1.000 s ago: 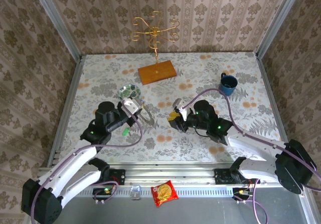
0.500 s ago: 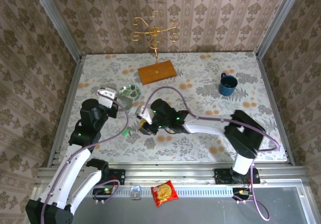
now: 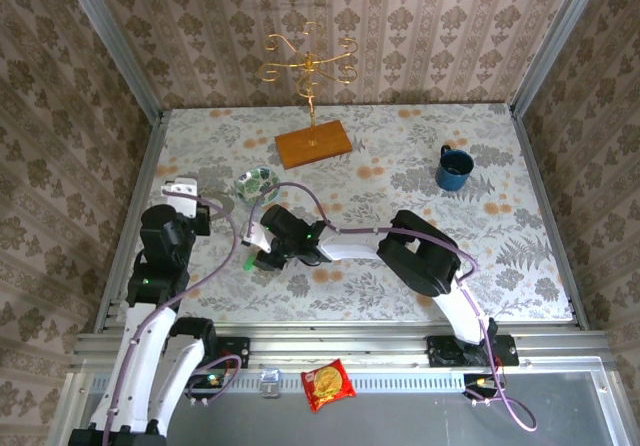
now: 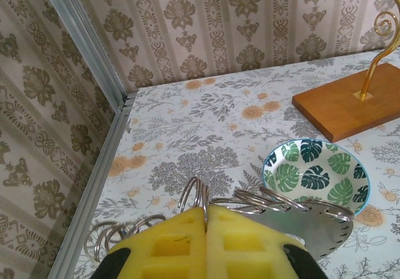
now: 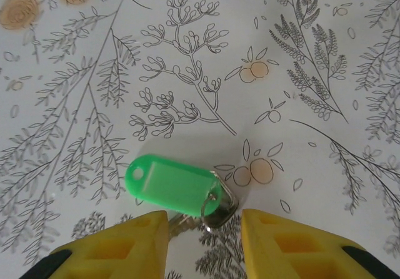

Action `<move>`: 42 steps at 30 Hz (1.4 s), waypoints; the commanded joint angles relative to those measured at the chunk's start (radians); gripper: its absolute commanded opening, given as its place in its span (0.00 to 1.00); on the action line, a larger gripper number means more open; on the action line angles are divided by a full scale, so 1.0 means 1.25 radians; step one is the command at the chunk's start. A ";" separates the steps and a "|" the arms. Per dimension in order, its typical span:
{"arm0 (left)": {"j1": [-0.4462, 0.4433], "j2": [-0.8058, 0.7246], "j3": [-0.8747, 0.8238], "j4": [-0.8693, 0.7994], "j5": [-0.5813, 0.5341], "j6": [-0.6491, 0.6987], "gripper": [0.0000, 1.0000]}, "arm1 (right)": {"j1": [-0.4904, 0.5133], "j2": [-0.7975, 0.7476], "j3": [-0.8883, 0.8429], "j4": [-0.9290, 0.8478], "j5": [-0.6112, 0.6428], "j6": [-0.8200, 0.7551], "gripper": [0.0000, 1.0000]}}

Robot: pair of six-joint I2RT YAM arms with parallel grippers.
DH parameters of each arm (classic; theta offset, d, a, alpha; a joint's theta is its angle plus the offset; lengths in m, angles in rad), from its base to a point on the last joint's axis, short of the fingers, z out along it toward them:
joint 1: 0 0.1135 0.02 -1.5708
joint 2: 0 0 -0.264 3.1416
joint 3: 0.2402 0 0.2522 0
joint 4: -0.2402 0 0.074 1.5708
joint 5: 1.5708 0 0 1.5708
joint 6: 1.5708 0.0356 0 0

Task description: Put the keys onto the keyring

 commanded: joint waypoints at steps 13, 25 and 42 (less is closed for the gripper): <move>0.007 -0.012 -0.005 0.002 0.017 -0.007 0.00 | -0.003 0.045 0.035 -0.054 -0.006 -0.040 0.14; 0.006 0.017 0.004 0.023 0.120 0.018 0.00 | -0.015 -0.169 -0.188 -0.093 0.000 -0.065 0.00; -0.024 0.020 -0.003 0.038 0.053 0.014 0.00 | -0.028 -0.290 -0.198 -0.185 0.037 0.451 0.30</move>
